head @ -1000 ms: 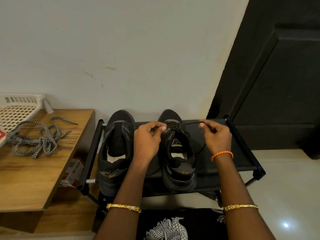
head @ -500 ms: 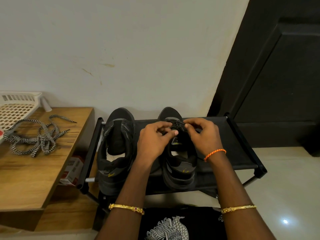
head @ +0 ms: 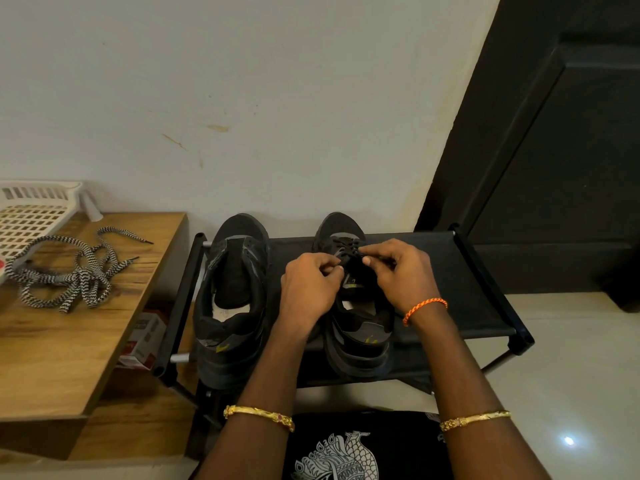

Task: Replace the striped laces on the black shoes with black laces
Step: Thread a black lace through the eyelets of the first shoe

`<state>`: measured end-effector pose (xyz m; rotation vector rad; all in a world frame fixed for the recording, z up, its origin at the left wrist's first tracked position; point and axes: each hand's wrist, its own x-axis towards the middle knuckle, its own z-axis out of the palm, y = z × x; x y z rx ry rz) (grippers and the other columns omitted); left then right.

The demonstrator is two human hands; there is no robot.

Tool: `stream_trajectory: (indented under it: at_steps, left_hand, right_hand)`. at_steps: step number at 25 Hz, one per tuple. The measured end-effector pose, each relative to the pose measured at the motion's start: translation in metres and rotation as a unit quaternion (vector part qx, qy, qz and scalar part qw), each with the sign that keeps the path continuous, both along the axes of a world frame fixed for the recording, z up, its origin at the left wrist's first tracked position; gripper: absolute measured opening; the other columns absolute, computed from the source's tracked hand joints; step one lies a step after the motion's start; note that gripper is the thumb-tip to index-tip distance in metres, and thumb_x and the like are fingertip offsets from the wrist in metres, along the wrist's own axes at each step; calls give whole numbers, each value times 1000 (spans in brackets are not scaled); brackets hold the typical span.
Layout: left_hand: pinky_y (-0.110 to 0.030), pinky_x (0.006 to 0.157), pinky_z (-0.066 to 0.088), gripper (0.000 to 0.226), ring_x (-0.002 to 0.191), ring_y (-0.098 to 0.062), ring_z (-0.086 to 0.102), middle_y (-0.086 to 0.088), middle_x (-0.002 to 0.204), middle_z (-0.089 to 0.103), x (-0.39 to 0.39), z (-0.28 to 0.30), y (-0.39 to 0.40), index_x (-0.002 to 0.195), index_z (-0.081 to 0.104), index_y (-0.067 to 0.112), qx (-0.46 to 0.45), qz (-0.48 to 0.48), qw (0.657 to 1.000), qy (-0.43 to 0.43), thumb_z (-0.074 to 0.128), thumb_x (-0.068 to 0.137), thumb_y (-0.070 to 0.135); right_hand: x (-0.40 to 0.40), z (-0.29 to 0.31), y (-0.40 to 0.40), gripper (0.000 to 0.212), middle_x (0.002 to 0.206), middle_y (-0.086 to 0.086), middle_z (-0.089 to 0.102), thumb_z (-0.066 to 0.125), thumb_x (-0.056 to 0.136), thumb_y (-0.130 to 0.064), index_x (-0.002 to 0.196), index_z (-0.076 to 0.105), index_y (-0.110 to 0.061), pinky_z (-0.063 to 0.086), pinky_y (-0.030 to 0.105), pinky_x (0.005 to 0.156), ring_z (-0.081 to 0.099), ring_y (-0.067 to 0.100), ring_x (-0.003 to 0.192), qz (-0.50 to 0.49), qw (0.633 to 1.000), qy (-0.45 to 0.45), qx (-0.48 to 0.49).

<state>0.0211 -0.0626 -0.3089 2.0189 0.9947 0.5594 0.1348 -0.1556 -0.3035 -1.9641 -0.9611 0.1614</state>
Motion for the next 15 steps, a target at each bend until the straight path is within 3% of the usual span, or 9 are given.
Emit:
stream_trajectory:
  at_steps: [2,4,6,10,15]
  left_hand:
    - [-34,78,57,21,76,-15,65,5,82,67,-1,-2,5,108,71,18,-72,5,997,-31,62,90,24]
    - [-27,65,57,18,69,-11,61,2,79,66,-1,-5,8,105,71,16,-158,15,985,-66,61,91,20]
    - [-19,56,52,14,65,-8,58,1,78,66,-1,-5,8,101,71,16,-224,24,970,-92,62,91,17]
    - [-17,51,49,11,62,-5,57,3,74,66,-4,-3,10,86,71,23,-289,28,949,-122,65,89,14]
    - [-16,53,51,9,62,-4,59,3,77,68,-5,-4,12,88,72,22,-290,17,948,-129,67,87,15]
  right_hand:
    - [-1,2,0,10,83,-8,66,70,83,-13,90,73,-19,47,5,71,59,-6,78,-20,1000,12,11]
    - [-3,0,3,7,88,-5,65,70,83,-17,87,73,-23,51,22,80,57,5,89,-22,999,-20,-19]
    - [-7,-2,8,6,95,-3,60,69,84,-22,89,73,-23,43,32,86,48,16,100,-22,993,-83,-80]
    - [-14,-3,14,6,97,-9,48,68,85,-27,89,72,-27,24,29,83,40,17,104,-39,980,-144,-128]
    - [-18,-3,16,3,86,-14,59,67,85,-30,84,70,-31,14,28,77,42,16,104,-56,983,-130,-122]
